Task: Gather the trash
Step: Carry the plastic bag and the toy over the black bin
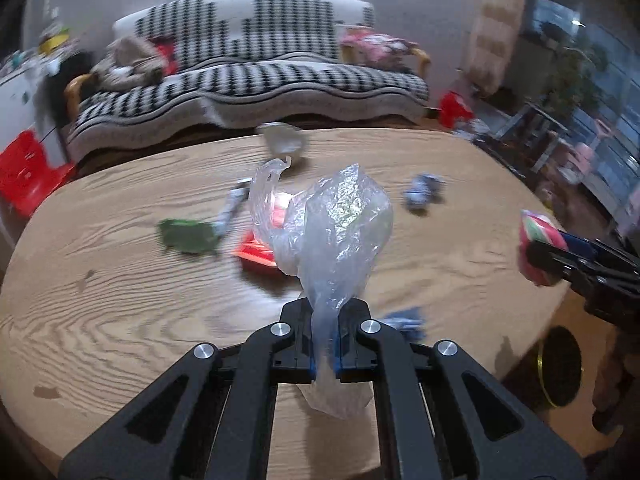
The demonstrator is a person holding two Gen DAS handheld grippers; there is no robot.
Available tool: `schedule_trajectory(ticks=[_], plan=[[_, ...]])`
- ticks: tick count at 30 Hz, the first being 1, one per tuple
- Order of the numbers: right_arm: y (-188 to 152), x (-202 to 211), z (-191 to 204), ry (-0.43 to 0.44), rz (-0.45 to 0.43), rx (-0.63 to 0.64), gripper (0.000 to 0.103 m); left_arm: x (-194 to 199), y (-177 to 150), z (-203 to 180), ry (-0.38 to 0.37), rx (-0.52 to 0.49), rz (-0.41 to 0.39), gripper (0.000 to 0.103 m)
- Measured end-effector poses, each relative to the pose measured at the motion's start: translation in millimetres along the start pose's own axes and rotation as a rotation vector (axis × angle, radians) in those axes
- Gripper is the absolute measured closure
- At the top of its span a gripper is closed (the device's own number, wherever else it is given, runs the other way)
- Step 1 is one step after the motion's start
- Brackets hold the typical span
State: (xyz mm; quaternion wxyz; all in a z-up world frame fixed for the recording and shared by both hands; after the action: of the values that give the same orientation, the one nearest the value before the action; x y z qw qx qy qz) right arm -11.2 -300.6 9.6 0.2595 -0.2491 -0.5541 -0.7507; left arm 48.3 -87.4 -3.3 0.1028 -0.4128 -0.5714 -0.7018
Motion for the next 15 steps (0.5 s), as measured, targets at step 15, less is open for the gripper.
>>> schedule_trajectory(ticks=[15], plan=[[-39.1, 102.5, -160.7, -0.189, -0.082, -0.196, 0.046, -15.3, -12.5, -217.4, -0.341, -0.261, -0.007, 0.099]])
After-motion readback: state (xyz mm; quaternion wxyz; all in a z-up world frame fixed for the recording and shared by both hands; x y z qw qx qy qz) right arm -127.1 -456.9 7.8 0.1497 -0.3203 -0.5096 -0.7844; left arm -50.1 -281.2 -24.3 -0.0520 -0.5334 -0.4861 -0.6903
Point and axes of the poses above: each gripper's, at about its wrist camera, not at the fingertips, and x roughly against the way its jaws point, z to its left, y to its top, the point moved 2 cm from there along -x, roughly the way its jaws point, and after that the axes turned 8 degrees about -x, right-handed, at the moved point
